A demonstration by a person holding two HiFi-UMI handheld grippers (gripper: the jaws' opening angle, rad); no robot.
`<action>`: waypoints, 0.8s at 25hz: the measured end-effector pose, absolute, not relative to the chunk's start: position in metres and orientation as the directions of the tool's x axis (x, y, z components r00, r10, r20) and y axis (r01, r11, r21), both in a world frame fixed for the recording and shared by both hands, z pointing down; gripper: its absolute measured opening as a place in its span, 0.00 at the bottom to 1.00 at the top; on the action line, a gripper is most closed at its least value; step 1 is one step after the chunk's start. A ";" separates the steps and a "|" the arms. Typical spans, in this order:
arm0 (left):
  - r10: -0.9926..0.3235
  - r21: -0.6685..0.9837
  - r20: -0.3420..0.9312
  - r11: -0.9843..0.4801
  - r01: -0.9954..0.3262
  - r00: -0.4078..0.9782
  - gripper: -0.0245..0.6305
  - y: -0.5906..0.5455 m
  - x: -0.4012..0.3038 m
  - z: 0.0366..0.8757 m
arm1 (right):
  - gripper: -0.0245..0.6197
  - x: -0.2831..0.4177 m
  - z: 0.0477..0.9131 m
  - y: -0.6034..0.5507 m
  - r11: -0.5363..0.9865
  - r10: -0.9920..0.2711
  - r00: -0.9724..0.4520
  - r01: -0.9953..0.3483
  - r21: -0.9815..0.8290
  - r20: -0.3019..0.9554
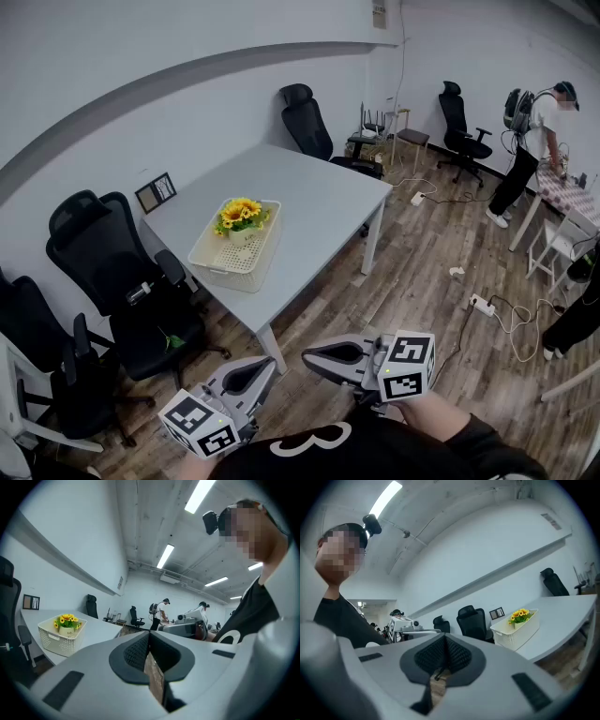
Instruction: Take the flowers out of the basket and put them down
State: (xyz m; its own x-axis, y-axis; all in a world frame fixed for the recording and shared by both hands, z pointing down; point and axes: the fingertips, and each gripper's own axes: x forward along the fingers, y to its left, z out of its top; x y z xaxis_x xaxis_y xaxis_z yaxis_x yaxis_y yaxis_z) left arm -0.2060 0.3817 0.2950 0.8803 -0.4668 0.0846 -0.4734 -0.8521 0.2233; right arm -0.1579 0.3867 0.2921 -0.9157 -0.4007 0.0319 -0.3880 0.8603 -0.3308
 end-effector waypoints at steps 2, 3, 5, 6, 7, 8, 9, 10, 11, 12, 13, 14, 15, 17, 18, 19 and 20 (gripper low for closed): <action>-0.469 0.224 0.080 -0.851 -0.474 0.880 0.06 0.379 -0.208 0.293 | 0.05 -0.159 0.292 0.385 0.860 -0.398 -0.917 -0.387 -0.331 0.036; -0.471 0.225 0.078 -0.851 -0.475 0.879 0.06 0.378 -0.209 0.292 | 0.05 -0.160 0.292 0.384 0.860 -0.399 -0.916 -0.388 -0.332 0.037; -0.474 0.229 0.075 -0.848 -0.477 0.877 0.06 0.375 -0.211 0.292 | 0.05 -0.161 0.291 0.379 0.857 -0.407 -0.913 -0.395 -0.330 0.037; -0.475 0.234 0.074 -0.846 -0.479 0.877 0.06 0.373 -0.212 0.293 | 0.05 -0.161 0.291 0.377 0.856 -0.411 -0.911 -0.399 -0.328 0.037; -0.478 0.242 0.075 -0.843 -0.481 0.875 0.06 0.371 -0.213 0.293 | 0.05 -0.163 0.292 0.374 0.855 -0.413 -0.910 -0.402 -0.327 0.038; -0.482 0.251 0.077 -0.838 -0.485 0.873 0.06 0.370 -0.215 0.294 | 0.05 -0.164 0.293 0.373 0.855 -0.413 -0.910 -0.404 -0.326 0.043; -0.488 0.258 0.077 -0.832 -0.490 0.869 0.06 0.368 -0.217 0.295 | 0.05 -0.166 0.294 0.372 0.856 -0.411 -0.910 -0.405 -0.323 0.051; -0.495 0.265 0.075 -0.827 -0.496 0.866 0.06 0.366 -0.219 0.296 | 0.05 -0.167 0.296 0.372 0.857 -0.408 -0.911 -0.405 -0.318 0.060; -0.501 0.271 0.071 -0.823 -0.500 0.863 0.06 0.365 -0.219 0.296 | 0.05 -0.168 0.297 0.372 0.859 -0.405 -0.912 -0.405 -0.314 0.067; -0.504 0.276 0.066 -0.820 -0.501 0.861 0.06 0.363 -0.219 0.295 | 0.05 -0.168 0.298 0.371 0.860 -0.403 -0.913 -0.404 -0.313 0.072; -0.504 0.279 0.064 -0.820 -0.500 0.861 0.06 0.361 -0.219 0.295 | 0.05 -0.167 0.297 0.369 0.860 -0.402 -0.913 -0.403 -0.313 0.072; -0.503 0.280 0.063 -0.820 -0.499 0.862 0.06 0.359 -0.218 0.294 | 0.05 -0.166 0.297 0.366 0.860 -0.401 -0.913 -0.402 -0.314 0.071; -0.503 0.280 0.065 -0.820 -0.499 0.862 0.06 0.358 -0.217 0.294 | 0.05 -0.165 0.296 0.364 0.860 -0.401 -0.913 -0.403 -0.312 0.072; -0.505 0.279 0.071 -0.818 -0.503 0.860 0.06 0.354 -0.215 0.296 | 0.05 -0.166 0.298 0.359 0.865 -0.398 -0.913 -0.406 -0.295 0.089; -0.509 0.279 0.074 -0.815 -0.508 0.858 0.06 0.352 -0.214 0.297 | 0.05 -0.166 0.300 0.356 0.869 -0.396 -0.913 -0.407 -0.282 0.099; -0.513 0.279 0.076 -0.812 -0.513 0.855 0.06 0.349 -0.213 0.299 | 0.05 -0.165 0.302 0.354 0.872 -0.393 -0.914 -0.406 -0.273 0.104; -0.518 0.280 0.078 -0.809 -0.517 0.852 0.06 0.345 -0.211 0.300 | 0.05 -0.164 0.304 0.350 0.874 -0.389 -0.915 -0.403 -0.272 0.105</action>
